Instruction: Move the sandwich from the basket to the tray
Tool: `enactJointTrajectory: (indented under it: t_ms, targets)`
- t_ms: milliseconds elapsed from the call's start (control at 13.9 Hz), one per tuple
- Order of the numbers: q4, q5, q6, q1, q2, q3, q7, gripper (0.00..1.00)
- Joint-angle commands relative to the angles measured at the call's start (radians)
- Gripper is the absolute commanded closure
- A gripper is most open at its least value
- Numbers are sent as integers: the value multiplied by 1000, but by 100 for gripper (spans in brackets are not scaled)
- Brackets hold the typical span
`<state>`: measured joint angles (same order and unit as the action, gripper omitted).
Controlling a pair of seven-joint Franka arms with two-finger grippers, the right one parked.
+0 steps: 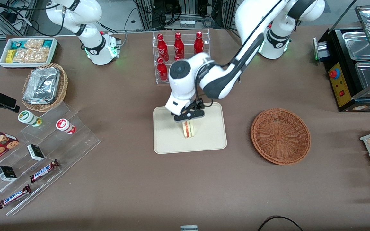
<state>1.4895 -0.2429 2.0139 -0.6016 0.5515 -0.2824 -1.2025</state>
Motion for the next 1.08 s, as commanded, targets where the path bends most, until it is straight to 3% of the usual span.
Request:
enactJointTrajectory:
  t_ms: [0,360,576,863,1007]
  targets:
    - [29,5,-79,61,-129,0,-64,0]
    - [26,85,-260,235,-307,-1,-36,0]
    - [23,175,-390,369,-404,0,175,0]
    - [34,206,-518,515,-490,0,427,0]
    - [34,299,-530,618,-527,5,623,0]
